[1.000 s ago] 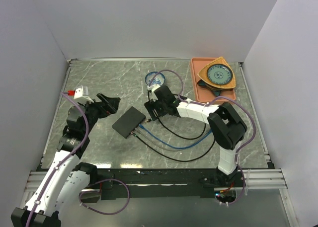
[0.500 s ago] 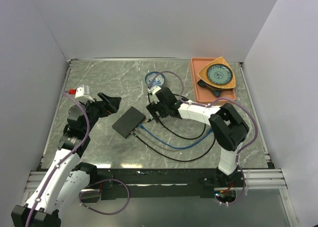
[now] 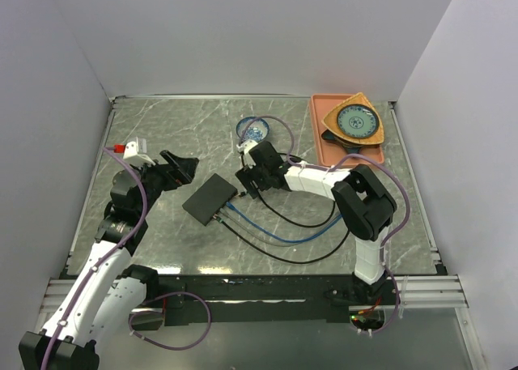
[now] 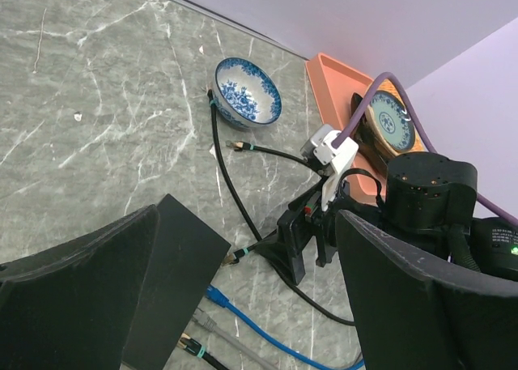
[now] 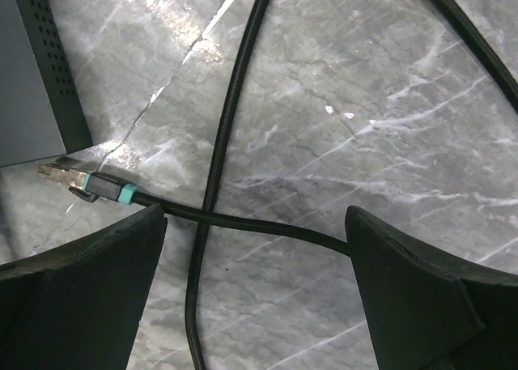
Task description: Insert the plug into the switch port
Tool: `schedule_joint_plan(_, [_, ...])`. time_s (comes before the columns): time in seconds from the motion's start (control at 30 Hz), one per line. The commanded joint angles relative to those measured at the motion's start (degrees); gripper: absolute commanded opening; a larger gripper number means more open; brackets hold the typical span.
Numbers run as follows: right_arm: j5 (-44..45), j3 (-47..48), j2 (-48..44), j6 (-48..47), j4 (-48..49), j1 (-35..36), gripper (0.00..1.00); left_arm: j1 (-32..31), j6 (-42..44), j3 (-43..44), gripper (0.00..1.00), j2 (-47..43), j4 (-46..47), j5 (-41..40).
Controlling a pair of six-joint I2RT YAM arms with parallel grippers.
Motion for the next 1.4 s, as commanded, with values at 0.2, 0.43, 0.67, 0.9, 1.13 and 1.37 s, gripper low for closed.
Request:
schedule_joint_plan(0.2, [-3.9,-0.7,0.0,-0.9,1.1,0.8,0.95,0.2,0.2,0.2,0.96,0.2,2.2,0.1])
schedule_joint_plan(0.43, [-4.3,1.4,2.9,-1.2,-1.2,1.2,0.67,0.2,0.4,0.2,0.96,-0.5,1.8,-0.2])
schedule_joint_plan(0.67, [-2.5,1.9,2.9,-1.0,-1.3,1.3,0.03,0.2,0.7,0.5,0.96,-1.3,0.8,-0.6])
schedule_joint_plan(0.9, [3.9,-2.4,-6.7,-1.6,1.3,1.4,0.00,0.2,0.3,0.3,0.96,-1.4,1.1,-0.1])
schedule_joint_plan(1.13, [12.8,-6.7,-24.8,-1.3,3.5,1.4,0.00,0.2,0.0,0.5,0.96,-1.4,1.1,0.6])
schedule_joint_plan(1.37, [14.5,-16.1,-48.4,-1.2,13.6,1.3,0.00,0.2,0.3,0.6,0.96,-1.8,1.1,2.3])
